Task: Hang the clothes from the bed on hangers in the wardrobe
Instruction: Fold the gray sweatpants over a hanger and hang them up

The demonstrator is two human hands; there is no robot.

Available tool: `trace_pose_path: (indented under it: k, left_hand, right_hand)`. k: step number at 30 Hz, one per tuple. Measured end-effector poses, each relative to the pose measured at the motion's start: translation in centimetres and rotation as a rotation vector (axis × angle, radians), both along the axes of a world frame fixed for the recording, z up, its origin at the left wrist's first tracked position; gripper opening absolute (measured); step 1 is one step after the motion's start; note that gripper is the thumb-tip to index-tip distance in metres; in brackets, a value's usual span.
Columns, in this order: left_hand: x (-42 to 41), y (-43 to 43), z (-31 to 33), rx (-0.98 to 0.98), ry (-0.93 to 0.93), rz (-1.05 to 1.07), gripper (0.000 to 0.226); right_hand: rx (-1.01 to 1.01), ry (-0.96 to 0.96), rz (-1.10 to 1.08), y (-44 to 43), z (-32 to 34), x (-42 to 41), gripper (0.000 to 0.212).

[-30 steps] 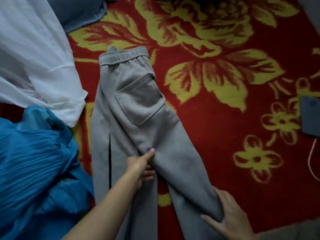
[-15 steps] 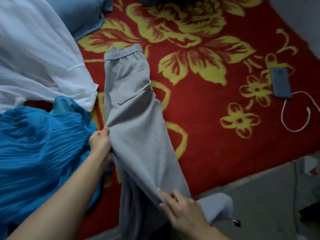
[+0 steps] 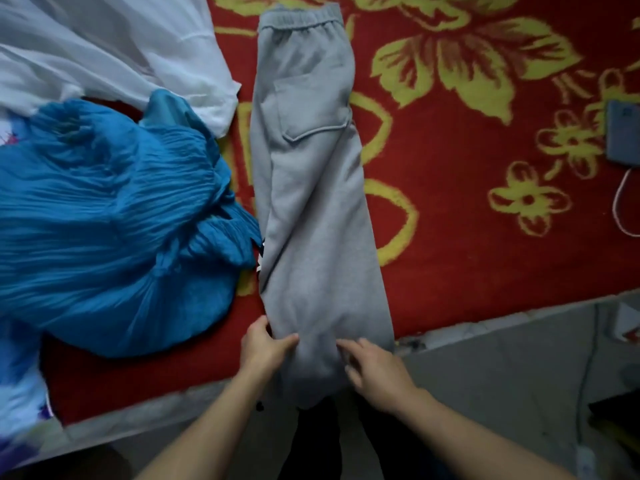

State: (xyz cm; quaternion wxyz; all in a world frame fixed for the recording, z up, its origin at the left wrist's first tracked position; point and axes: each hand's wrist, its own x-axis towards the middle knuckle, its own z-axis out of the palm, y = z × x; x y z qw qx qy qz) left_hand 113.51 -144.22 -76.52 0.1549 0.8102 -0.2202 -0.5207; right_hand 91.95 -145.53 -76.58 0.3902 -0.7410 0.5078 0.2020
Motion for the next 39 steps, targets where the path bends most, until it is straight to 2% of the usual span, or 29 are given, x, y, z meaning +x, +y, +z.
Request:
trace_pose_path:
  k: [3,6,8,12,16,20,26,29,34,37,39]
  left_hand:
    - [-0.1,1.2,0.2,0.008,-0.146,0.029,0.015]
    - [2.0,3.2,1.8,0.062,-0.342,0.093,0.015]
    - [3.8,5.6,3.8,0.085,-0.395,0.121,0.013]
    - [4.5,12.4,9.9,0.066,-0.37,0.264,0.009]
    - [0.5,19.8,18.2,0.019,-0.342,0.422,0.008]
    - [-3.8,27.1,26.3,-0.003,-0.361,0.498,0.009]
    - [-7.3,39.0,36.5,-0.095,-0.547,0.574,0.025]
    - [-8.5,46.3,40.6,-0.09,-0.614,0.609,0.027]
    - [-11.5,60.4,46.3,-0.052,-0.696,0.683,0.02]
    - [-13.6,69.0,49.4,-0.024,-0.726,0.712,0.017]
    - [-14.6,74.7,51.4,-0.019,-0.777,0.754,0.011]
  right_hand:
    - [0.139,-0.012,0.1,1.4,0.7,0.4,0.054]
    - [0.095,0.017,0.119,1.6,2.0,0.0,0.045]
    - [0.052,0.026,0.159,1.1,3.5,-0.6,0.041]
    - [-0.035,-0.037,0.288,0.4,9.1,-1.2,0.028]
    - [-0.086,-0.136,0.481,2.3,17.8,-0.9,0.009]
    - [-0.181,-0.248,0.649,6.4,25.1,1.2,0.021]
    - [-0.258,-0.425,0.917,16.1,35.5,6.6,0.031]
    - [-0.334,-0.526,1.072,22.7,39.9,9.3,0.029]
    - [-0.407,-0.814,1.287,36.1,46.9,11.7,0.026]
    - [-0.491,-1.04,1.295,44.0,50.2,12.1,0.02]
    - [-0.466,-1.184,1.292,49.5,52.7,12.3,0.018]
